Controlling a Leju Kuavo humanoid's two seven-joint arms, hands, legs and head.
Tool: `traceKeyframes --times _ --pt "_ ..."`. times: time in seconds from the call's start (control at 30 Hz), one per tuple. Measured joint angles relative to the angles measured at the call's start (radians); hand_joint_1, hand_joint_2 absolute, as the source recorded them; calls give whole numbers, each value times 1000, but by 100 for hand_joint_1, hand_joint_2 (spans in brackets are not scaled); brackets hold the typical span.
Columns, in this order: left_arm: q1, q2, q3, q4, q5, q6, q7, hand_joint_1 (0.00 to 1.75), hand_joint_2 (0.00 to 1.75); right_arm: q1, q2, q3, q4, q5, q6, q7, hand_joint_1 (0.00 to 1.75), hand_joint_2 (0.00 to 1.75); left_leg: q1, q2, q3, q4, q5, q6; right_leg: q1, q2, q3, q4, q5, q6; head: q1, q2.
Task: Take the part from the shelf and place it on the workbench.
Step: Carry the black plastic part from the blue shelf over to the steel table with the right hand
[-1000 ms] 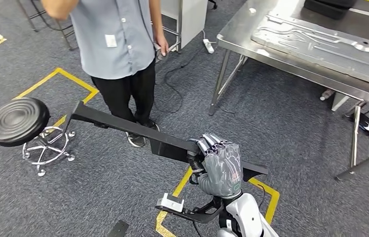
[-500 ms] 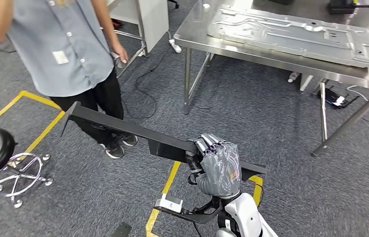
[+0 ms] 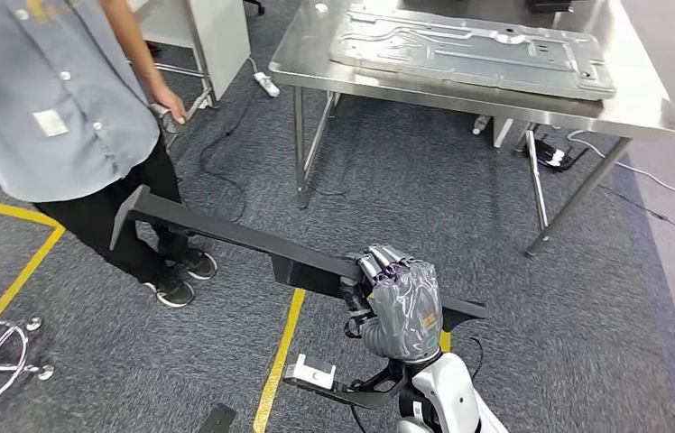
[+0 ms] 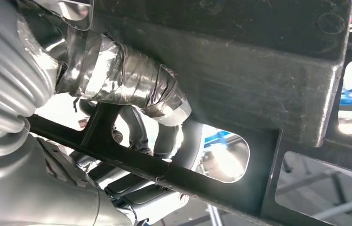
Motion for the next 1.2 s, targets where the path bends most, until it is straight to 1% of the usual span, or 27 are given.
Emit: traceKeyframes --times 0.07,0.1,0.13,0.2,0.27,0.3,0.33,0.4,0.43,0.47,0.5,0.53,0.57,0.6,0.63,0.7,0.77,0.8,0.87,0.93,0.97,1.0,1.03,1.1,1.13,1.17,1.2 --pt "-2 0 0 0 -1 -5 -6 0 175 -1 0 0 1 0 4 -1 175 175 0 9 8 0 -5 -5 0 -8 65 -130 68 -5 0 0" --pt "-4 0 0 0 -1 -9 -10 0 175 -3 0 0 2 3 9 -1 175 175 -1 12 11 0 -8 -9 4 -13 98 -194 91 -10 0 0" --pt "-5 0 0 0 -2 -13 -13 0 175 -6 0 1 4 9 13 -1 175 175 -3 14 12 0 -10 -14 7 -18 121 -237 102 -15 0 0" --pt "-7 1 -1 0 -3 -21 -17 0 175 -11 0 3 10 30 20 2 175 175 -4 17 14 -2 -11 -25 14 -19 131 -258 99 -22 -1 0" --pt "-8 1 -1 0 -4 -28 -22 0 175 -14 0 5 17 53 22 6 175 175 -3 15 17 -2 -17 -36 11 -14 136 -268 102 -31 -1 0" --pt "-9 2 -1 0 -4 -32 -24 0 175 -17 1 7 20 63 22 8 175 175 -2 8 12 13 -28 -40 8 -13 141 -274 104 -37 -2 0" --pt "-9 2 -1 0 -5 -36 -26 0 175 -21 2 9 23 73 22 10 175 175 -2 -2 -5 48 -50 -44 5 -11 145 -280 107 -43 -3 0" --pt "-7 4 -2 0 -6 -46 -30 0 175 -27 3 15 31 88 20 13 175 175 0 -19 -66 171 -110 -48 5 -7 147 -282 107 -51 -4 0" --pt "-6 5 -2 0 -6 -51 -31 0 175 -28 3 17 35 91 19 15 175 175 0 -22 -99 233 -130 -49 7 -4 147 -280 106 -53 -4 0" --pt "-4 6 -2 0 -6 -56 -33 0 175 -28 3 19 38 91 16 17 175 175 0 -23 -121 267 -132 -50 7 -1 147 -278 104 -54 -4 0" --pt "-3 7 -2 0 -6 -61 -35 0 175 -28 3 20 40 90 13 19 175 175 0 -23 -124 261 -113 -50 8 3 147 -274 102 -54 -4 0" --pt "-2 7 -2 0 -6 -63 -36 0 175 -28 3 21 42 88 12 20 175 175 0 -23 -107 216 -77 -49 8 7 147 -269 99 -52 -4 0" --pt "-2 8 -2 0 -6 -65 -37 0 175 -29 4 21 42 87 11 21 175 175 0 -25 -78 146 -40 -46 7 11 146 -263 94 -50 -4 0" --pt "-3 9 -2 0 -6 -66 -37 0 175 -29 4 21 42 87 10 21 175 175 -1 -26 -51 85 -13 -43 9 14 145 -257 90 -46 -4 0" --pt "-4 10 -2 0 -6 -67 -38 0 175 -29 5 21 42 87 10 21 175 175 -3 -28 -32 42 2 -39 10 16 143 -252 87 -42 -4 0" --pt "-5 11 -2 0 -6 -69 -39 0 175 -29 6 22 42 87 8 21 175 175 -8 -29 -24 22 5 -31 12 18 141 -249 86 -32 -4 0" --pt "-5 12 -2 0 -6 -71 -41 0 175 -29 6 22 42 85 5 21 175 175 -7 -28 -22 15 11 -19 10 17 141 -248 84 -21 -3 0" --pt "-5 12 -2 0 -6 -72 -41 0 175 -29 6 22 42 84 3 21 175 175 -5 -27 -21 11 14 -12 9 15 136 -236 74 -16 -3 0" --pt "-5 12 -2 0 -6 -75 -43 0 175 -30 6 22 42 83 -2 21 175 175 -2 -24 -19 4 18 0 6 9 100 -157 26 -7 -2 0" --pt "-4 12 -2 0 -6 -79 -43 0 175 -29 6 22 42 82 -6 21 175 175 -2 -21 -20 4 18 3 2 6 37 -28 -31 -1 -2 0" --pt "-3 12 -2 0 -6 -81 -44 0 175 -28 6 22 42 81 -6 22 175 175 -2 -20 -20 4 17 3 1 5 16 13 -40 2 -2 0" --pt "-3 13 -2 0 -6 -82 -44 0 175 -27 6 22 42 79 -6 22 175 175 -2 -20 -19 5 16 3 -1 3 11 18 -29 3 -2 0" --pt "-3 13 -2 0 -6 -83 -44 0 175 -27 6 22 42 78 -6 22 175 175 -2 -20 -17 5 15 1 -2 1 27 -18 0 2 -2 0" --pt "-3 12 -3 0 -6 -84 -44 0 175 -27 6 22 42 75 -7 22 175 175 -3 -20 -12 5 12 -3 0 -6 94 -153 66 -4 -2 0" --pt "-3 12 -3 0 -6 -84 -44 0 175 -27 6 22 42 75 -9 22 175 175 -5 -20 -10 5 9 -8 3 -8 121 -209 83 -9 -2 0" --pt "-4 12 -3 0 -6 -84 -44 0 175 -28 6 22 42 74 -10 22 175 175 -6 -20 -9 5 8 -13 6 -10 137 -242 89 -13 -3 0" --pt "-4 13 -3 0 -7 -84 -44 0 175 -28 6 22 41 74 -12 23 175 175 -7 -19 -8 4 7 -19 9 -9 142 -253 85 -17 -3 0"
